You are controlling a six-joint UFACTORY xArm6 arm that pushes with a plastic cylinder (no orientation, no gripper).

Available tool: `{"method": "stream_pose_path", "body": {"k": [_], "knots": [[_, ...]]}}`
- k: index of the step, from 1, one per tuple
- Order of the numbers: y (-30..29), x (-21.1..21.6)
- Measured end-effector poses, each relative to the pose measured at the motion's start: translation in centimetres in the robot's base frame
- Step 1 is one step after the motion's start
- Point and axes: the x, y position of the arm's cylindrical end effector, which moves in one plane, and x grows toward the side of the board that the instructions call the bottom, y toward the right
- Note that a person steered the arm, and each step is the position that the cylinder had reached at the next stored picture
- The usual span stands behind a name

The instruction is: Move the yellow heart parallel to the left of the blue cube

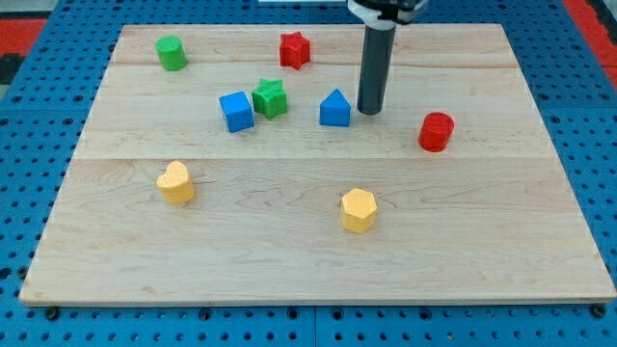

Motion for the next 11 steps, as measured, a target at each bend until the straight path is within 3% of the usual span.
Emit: {"method": "stream_pose_path", "body": {"k": [2,3,4,7,8,9,11], "knots": [[-2.0,8.2],[-7.2,11.6],[-15.5,12.3],[-26.2,10.4],[-27.1,12.3],[-30.0,11.5],[-27.0,3.6]]}}
